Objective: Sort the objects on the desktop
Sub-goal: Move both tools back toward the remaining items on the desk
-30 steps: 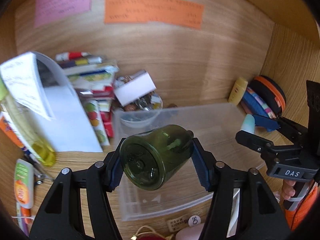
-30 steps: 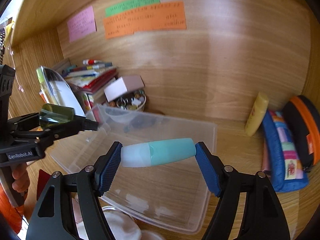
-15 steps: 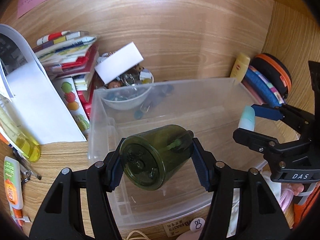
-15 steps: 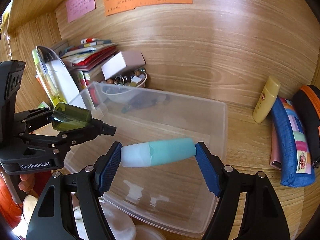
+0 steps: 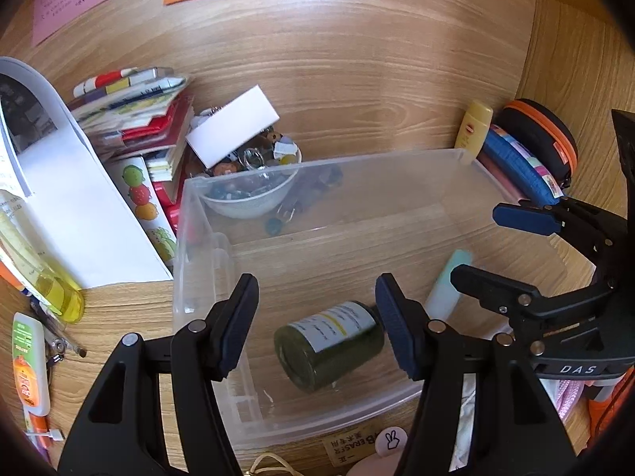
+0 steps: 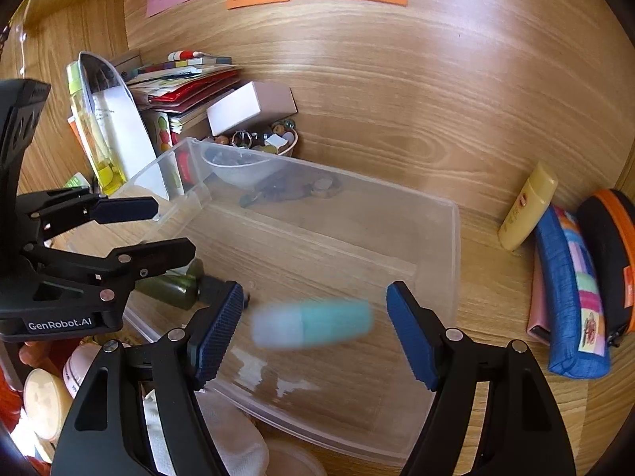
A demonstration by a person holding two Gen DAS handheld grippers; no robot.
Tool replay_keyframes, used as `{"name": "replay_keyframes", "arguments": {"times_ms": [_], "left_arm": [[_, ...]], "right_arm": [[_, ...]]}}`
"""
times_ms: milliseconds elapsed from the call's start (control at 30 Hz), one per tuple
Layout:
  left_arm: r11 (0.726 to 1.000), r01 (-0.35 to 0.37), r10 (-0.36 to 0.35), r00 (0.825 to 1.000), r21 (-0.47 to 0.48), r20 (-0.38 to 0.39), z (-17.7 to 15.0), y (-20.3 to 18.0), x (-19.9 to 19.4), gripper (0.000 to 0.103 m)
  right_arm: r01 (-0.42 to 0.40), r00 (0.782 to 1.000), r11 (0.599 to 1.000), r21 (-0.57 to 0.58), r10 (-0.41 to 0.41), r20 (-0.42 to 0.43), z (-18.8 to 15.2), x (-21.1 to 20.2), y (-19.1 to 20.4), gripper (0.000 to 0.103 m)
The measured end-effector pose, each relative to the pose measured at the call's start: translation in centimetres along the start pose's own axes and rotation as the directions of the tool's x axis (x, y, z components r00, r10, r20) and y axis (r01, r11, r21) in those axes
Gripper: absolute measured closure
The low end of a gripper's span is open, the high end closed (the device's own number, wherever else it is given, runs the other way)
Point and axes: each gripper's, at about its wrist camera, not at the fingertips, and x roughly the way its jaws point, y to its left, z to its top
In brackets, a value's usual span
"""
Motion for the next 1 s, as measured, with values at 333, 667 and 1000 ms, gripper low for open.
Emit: {"name": "replay_keyframes", "arguments": {"times_ms": [333,667,1000], "left_arm": [[0.999,-0.005,0.007,0.997,-0.032,0.082,0.1,1.0,-2.7,0.028],[0.998,-0.058,0.061,0.983,-0.022,0.171,-1.2,2.0,-7.9,0.009],[0.997,-0.046,0.055,0.985,-0.057,0.166,-4.1,3.0,-11.1,0.009]], "right_arm": [[0.015,0.997,1.000,0.026,-0.017,0.075,0.4,-1.9,-0.1,0.021],[0.034,0.986,0.997,0.076,-0.046,0.163,-0.1,-6.3,-0.7,0.006],[0.042,0.982,0.996,0.074,-0.055,0.179,-3.3,-9.4,0.8,0.005]]}}
